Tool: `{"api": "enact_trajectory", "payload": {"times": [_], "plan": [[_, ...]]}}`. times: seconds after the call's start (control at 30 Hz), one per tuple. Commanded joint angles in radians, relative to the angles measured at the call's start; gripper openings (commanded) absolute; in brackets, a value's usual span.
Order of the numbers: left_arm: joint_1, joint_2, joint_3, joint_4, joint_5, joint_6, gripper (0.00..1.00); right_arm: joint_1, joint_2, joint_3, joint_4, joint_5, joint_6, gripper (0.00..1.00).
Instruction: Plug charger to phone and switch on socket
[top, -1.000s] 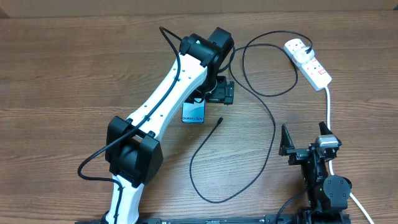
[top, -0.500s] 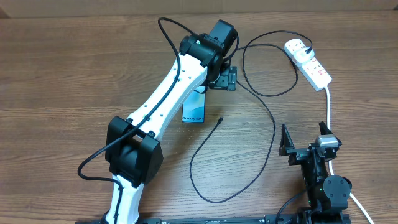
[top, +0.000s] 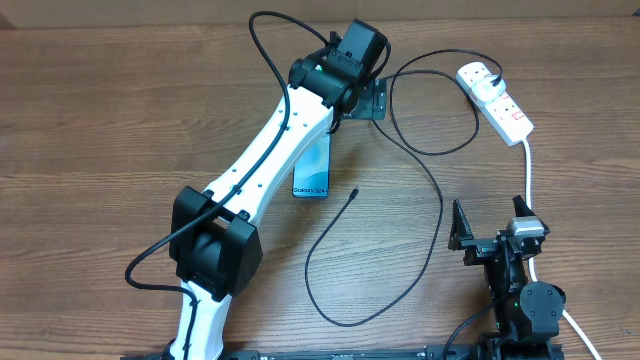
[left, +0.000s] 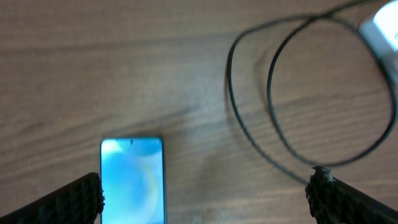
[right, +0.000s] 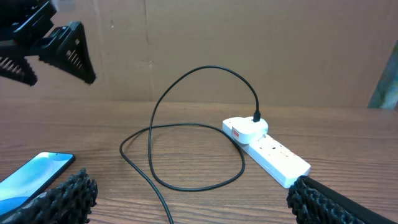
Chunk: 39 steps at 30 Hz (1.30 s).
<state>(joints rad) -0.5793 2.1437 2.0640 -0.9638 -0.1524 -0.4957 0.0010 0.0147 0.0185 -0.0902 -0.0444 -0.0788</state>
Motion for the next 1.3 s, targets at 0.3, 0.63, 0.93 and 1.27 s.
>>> {"api": "enact_trajectory", "payload": {"times": [0.3,0.63,0.93,1.27], "plan": [[-0.002,0.061,0.017,0.034,-0.129,-0.021,1.00,0.004,-0.012,-0.010,0.006,0.006,-0.004,1.00],[0.020,0.139,0.017,0.087,-0.143,-0.022,1.00,0.004,-0.012,-0.010,0.006,0.006,-0.005,1.00],[0.089,0.170,0.017,-0.073,-0.025,-0.211,1.00,0.004,-0.012,-0.010,0.006,0.006,-0.005,1.00],[0.124,0.175,0.017,-0.223,0.184,-0.051,1.00,0.004,-0.012,-0.010,0.006,0.006,-0.004,1.00]]}}
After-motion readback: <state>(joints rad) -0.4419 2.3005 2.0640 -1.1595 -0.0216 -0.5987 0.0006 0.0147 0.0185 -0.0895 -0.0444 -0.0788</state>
